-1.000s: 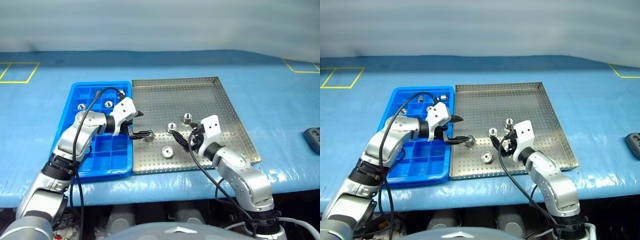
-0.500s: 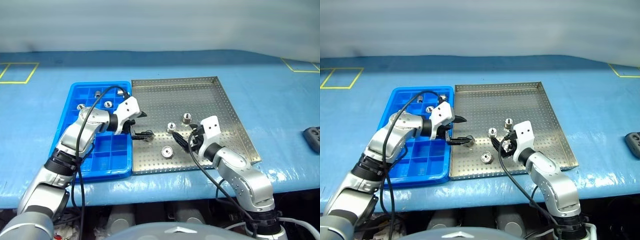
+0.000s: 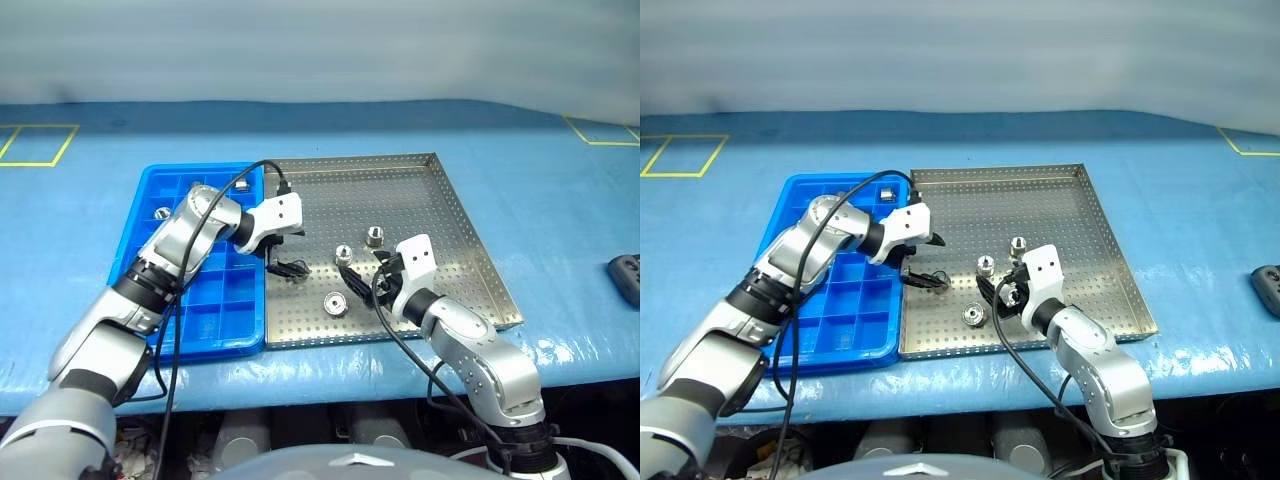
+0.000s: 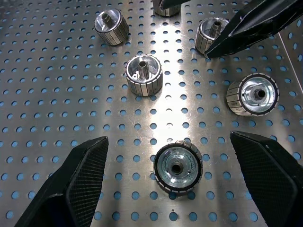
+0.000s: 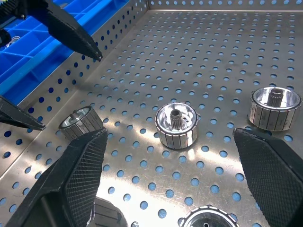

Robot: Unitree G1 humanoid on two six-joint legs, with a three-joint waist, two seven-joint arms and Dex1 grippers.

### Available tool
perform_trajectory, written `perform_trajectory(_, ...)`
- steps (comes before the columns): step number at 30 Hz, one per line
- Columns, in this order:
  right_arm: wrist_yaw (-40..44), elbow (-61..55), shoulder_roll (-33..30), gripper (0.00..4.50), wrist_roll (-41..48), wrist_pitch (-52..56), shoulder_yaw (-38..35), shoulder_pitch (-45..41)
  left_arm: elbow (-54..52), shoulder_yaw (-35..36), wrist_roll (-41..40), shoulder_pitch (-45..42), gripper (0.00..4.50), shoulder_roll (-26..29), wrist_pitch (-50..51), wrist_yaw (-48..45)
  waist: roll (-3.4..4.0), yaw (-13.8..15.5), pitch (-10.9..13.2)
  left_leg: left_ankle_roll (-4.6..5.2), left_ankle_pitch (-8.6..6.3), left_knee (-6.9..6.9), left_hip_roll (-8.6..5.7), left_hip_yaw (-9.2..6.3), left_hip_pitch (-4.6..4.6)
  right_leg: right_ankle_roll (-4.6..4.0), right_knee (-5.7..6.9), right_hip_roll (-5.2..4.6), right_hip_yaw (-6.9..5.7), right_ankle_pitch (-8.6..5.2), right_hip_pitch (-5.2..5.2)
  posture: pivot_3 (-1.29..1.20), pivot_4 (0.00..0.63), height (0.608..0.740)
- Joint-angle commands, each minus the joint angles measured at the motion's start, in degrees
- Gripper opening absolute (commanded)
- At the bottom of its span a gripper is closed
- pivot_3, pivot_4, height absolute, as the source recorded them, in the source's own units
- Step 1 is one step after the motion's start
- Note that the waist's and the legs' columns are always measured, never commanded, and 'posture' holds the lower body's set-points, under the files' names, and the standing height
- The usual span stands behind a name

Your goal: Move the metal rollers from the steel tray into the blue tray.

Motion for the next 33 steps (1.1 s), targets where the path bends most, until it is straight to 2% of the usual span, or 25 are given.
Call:
perform_trajectory(1, -0.5, -3.2, 0.6, 4.47, 0.1, -1.5, -0.7, 0.3, 4.8, -2.4, 3.0, -4.1, 4.48, -1.6, -4.6, -2.9, 0.00, -0.1, 0.0, 0.00, 0.00, 0.00, 0.00, 0.00, 0.00, 0.00, -0.01, 0.00, 0.00, 0.00, 0.00, -0.06, 0.150, 0.740)
perform_trajectory(14, -2.4, -3.9, 2.1, 4.47, -0.2, -2.9, -1.0, 1.8, 19.5, -6.9, 11.2, -10.8, 4.48, -5.5, -15.0, -10.3, 0.00, -1.0, 0.0, 0.01, 0.00, -0.01, 0.01, 0.00, -0.03, -0.01, -0.01, 0.02, 0.02, -0.01, -0.04, -0.10, 0.150, 0.740)
perform_trajectory(26, -3.5, -3.7, 3.1, 4.47, -0.4, -3.9, -1.0, 1.8, 23.6, -8.8, 16.7, -11.4, 4.48, -7.4, -20.4, -14.9, 0.00, -1.5, 0.0, 0.01, 0.00, 0.00, 0.01, -0.01, -0.06, -0.01, -0.01, 0.02, 0.02, -0.01, -0.04, -0.12, 0.150, 0.740)
perform_trajectory(29, -3.7, -3.6, 3.3, 4.50, -0.3, -4.1, -1.1, 1.8, 23.8, -8.9, 17.5, -11.2, 3.86, -7.7, -20.9, -15.3, 0.00, -1.9, 0.0, 0.01, 0.00, 0.00, 0.01, -0.01, -0.06, -0.01, -0.01, 0.02, 0.02, -0.01, -0.04, -0.12, 0.150, 0.740)
perform_trajectory(33, -4.0, -3.6, 3.6, 4.50, -0.2, -4.4, -1.3, 2.0, 23.5, -8.8, 18.3, -10.8, 2.53, -7.8, -21.0, -16.2, 0.00, -2.3, 0.0, 0.01, 0.00, 0.00, 0.01, -0.02, -0.06, 0.00, -0.01, 0.02, 0.02, -0.01, -0.05, -0.12, 0.150, 0.740)
